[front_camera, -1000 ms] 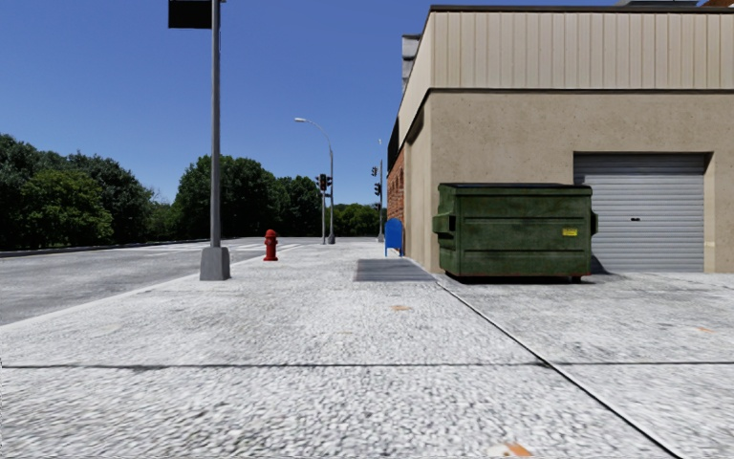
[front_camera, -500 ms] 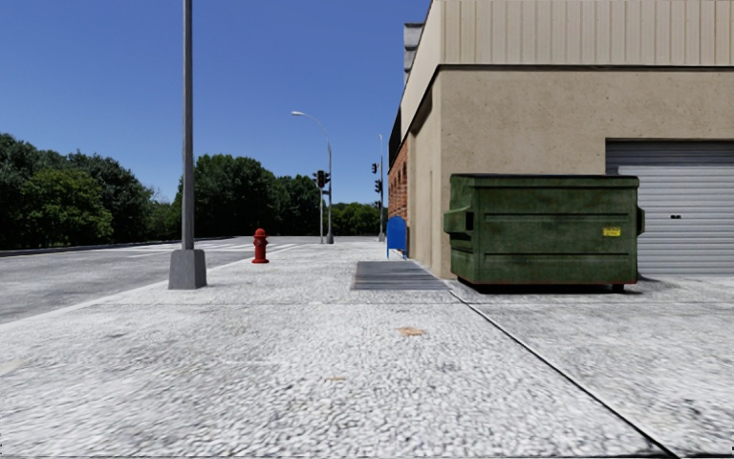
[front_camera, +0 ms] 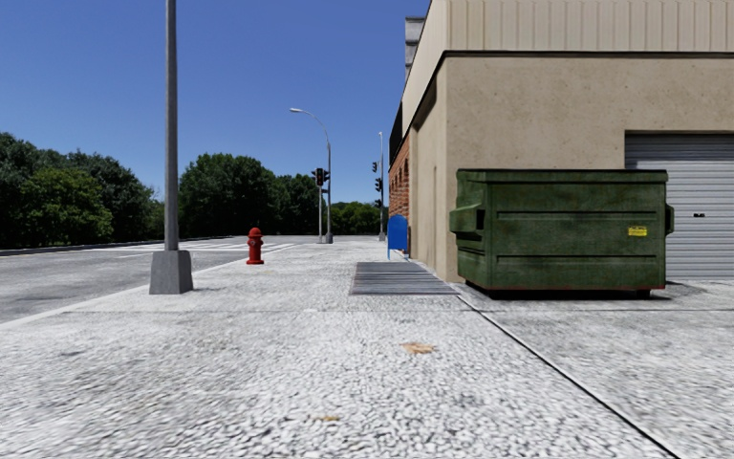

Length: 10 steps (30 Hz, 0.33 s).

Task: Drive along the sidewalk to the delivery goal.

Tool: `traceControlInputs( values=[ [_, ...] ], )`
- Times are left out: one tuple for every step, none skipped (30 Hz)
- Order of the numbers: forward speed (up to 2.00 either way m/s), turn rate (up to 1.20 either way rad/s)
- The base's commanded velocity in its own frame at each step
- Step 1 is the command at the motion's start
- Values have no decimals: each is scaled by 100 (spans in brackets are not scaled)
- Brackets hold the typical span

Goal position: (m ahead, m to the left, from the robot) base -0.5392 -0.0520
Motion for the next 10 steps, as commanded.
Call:
traceControlInputs(
  values=[
    [0, 0],
    [0, 0],
    [0, 0],
    [0, 0],
    [0, 0],
    [0, 0],
    [0, 0],
    [0, 0],
    [0, 0],
    [0, 0]
  ],
)
